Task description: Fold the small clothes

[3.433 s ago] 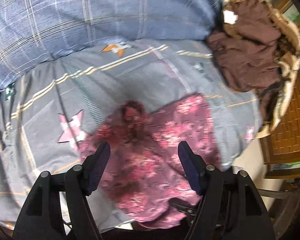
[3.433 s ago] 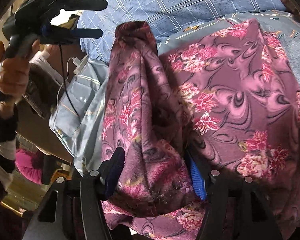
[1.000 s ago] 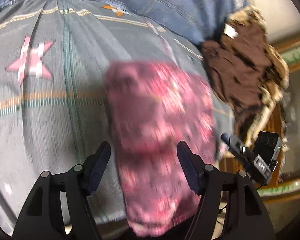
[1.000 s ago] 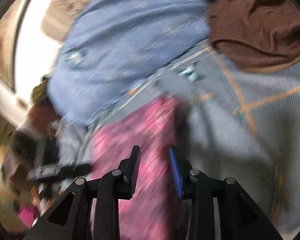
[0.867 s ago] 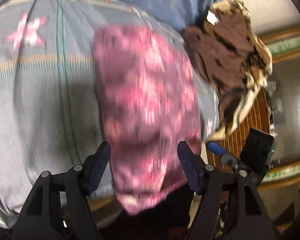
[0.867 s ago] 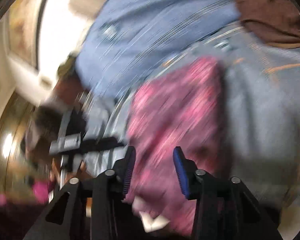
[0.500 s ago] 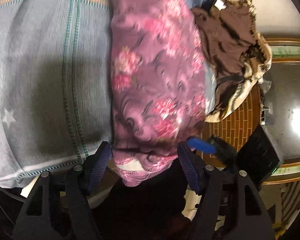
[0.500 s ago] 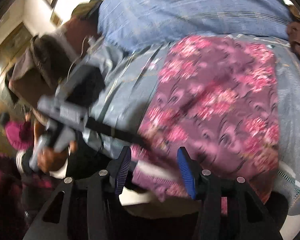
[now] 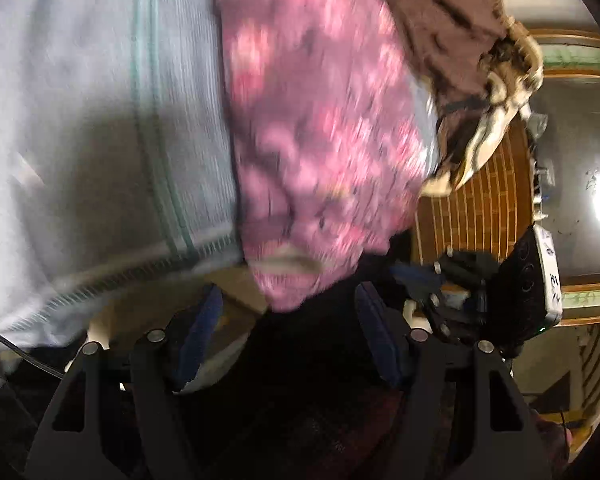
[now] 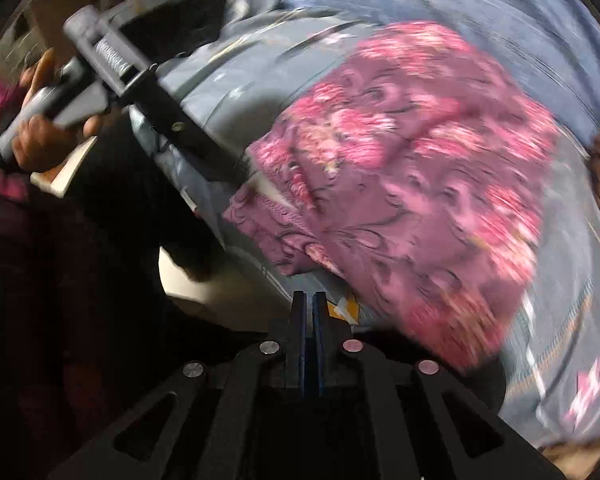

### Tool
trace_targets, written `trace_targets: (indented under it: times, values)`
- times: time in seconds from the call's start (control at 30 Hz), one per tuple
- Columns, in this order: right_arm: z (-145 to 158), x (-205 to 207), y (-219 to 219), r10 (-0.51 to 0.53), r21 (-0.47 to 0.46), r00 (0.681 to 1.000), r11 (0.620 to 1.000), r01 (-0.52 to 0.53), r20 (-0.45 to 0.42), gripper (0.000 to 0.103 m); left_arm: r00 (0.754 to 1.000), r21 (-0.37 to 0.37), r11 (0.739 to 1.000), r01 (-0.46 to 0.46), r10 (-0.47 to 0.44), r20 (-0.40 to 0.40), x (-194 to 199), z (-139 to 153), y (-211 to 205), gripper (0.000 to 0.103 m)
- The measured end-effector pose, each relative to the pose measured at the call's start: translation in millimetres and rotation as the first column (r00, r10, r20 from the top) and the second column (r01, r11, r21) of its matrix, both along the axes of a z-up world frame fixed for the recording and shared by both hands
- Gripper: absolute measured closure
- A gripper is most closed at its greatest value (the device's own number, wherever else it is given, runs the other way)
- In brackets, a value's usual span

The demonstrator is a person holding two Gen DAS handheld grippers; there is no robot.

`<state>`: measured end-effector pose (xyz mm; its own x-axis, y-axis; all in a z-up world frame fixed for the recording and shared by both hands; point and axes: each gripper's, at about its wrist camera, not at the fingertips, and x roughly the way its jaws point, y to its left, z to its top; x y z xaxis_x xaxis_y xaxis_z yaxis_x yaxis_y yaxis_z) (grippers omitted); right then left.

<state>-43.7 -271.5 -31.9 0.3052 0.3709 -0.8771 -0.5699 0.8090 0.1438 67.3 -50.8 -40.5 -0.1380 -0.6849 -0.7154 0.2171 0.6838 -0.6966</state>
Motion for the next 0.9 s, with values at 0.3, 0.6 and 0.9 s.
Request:
trace_targets:
  times: [0.3, 0.6, 0.9]
  values:
    - [1, 38, 67, 0.061, 0.024, 0.991, 0.998, -0.064, 0.118, 0.069, 0.978, -0.074, 0.978, -0.196, 0.2, 0.049, 38, 27, 46, 0.035]
    - [-22, 29, 96, 0.337, -0.124, 0.942, 0.934, -0.335, -0.01, 0.098, 0.974, -0.093, 0.972, -0.217, 0.222, 0.045, 40, 22, 40, 0.035]
    - [-20, 31, 93, 0.277, -0.092, 0.961, 0.957, -0.276, -0.001, 0.082, 0.984, -0.086, 0.98, -0.177, 0.177, -0.006, 51, 14, 21, 0.034]
